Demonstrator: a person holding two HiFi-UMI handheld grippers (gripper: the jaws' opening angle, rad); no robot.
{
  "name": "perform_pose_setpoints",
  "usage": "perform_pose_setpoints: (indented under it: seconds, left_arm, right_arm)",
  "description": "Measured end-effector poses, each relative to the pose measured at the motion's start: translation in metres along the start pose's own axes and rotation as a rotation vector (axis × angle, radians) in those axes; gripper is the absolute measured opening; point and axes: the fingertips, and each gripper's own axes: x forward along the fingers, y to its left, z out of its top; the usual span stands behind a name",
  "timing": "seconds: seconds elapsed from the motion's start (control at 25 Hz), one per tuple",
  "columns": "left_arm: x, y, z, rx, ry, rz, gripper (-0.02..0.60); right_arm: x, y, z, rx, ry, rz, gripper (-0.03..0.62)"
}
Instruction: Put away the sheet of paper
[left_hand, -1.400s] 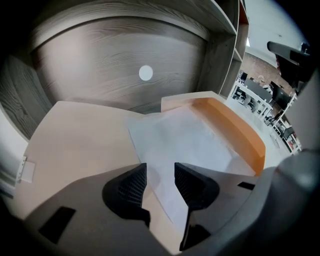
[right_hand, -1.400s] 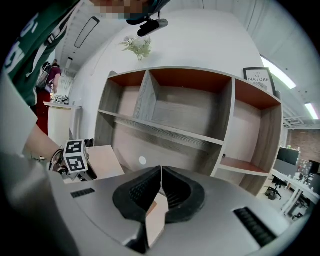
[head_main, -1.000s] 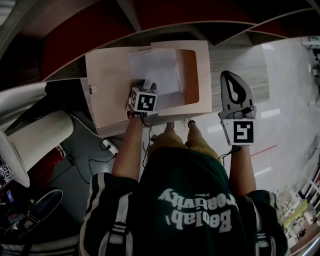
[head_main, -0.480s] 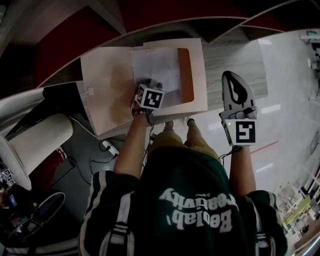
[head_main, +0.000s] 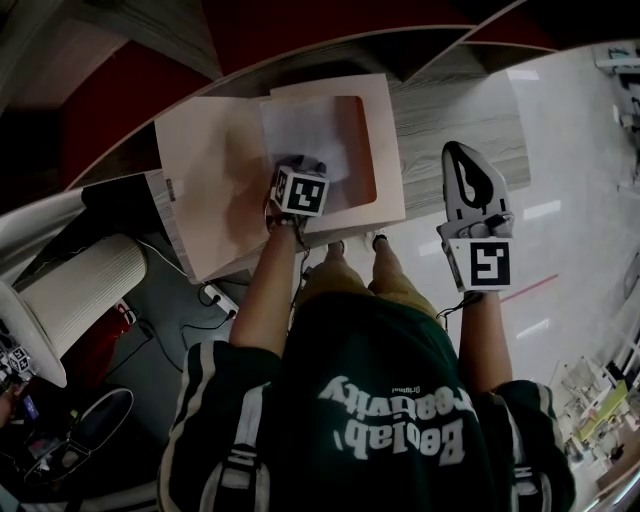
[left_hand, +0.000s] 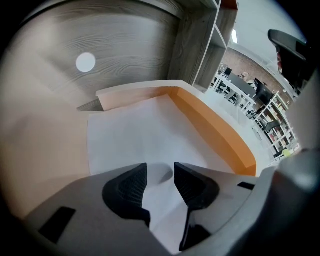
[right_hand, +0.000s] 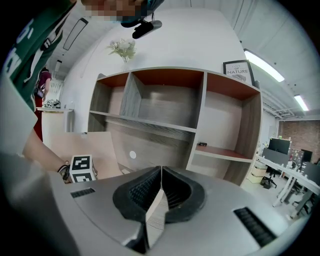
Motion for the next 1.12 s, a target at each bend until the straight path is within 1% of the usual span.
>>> perform_pose_setpoints:
  seconds: [0.36,0.52,0.6,0.8,1.0,1.12]
  left_arm:
    - [0.006,-0.024,0.010,-0.004,-0.005,-0.026,0.189]
    - [0.004,-0.037,0.013,0.001,-0.010,-0.061,0.189]
    - [0.003,-0.039,0.014,0.004,-0.020,-0.063,0.189]
    - [-0.005,-0.032,0.017,-0.014,-0.064,-0.025,0.189]
    - [-0.024,-0.030,0.019,-0.049,-0.106,0.010,0.189]
    - [-0.040,-0.030,0.021,-0.075,-0.139,0.049,0.189]
  right_arm:
    - [-0.009,-0.011,0.000,-0.007,-0.009,-0.002,0.037]
    - [-0.012,-0.012,0.004,-0.009,-0.014,0.004,0.037]
    - [-0.014,-0.013,0.004,-0.013,-0.012,0.007,0.037]
    - [-0.017,-0.015,0.004,-0.022,-0.029,0.028,0.037]
    - [-0.018,-0.013,0.007,-0.026,-0.066,0.079,0.037]
    - [-0.021,-0.011,0.017,-0.037,-0.091,0.123,0.037]
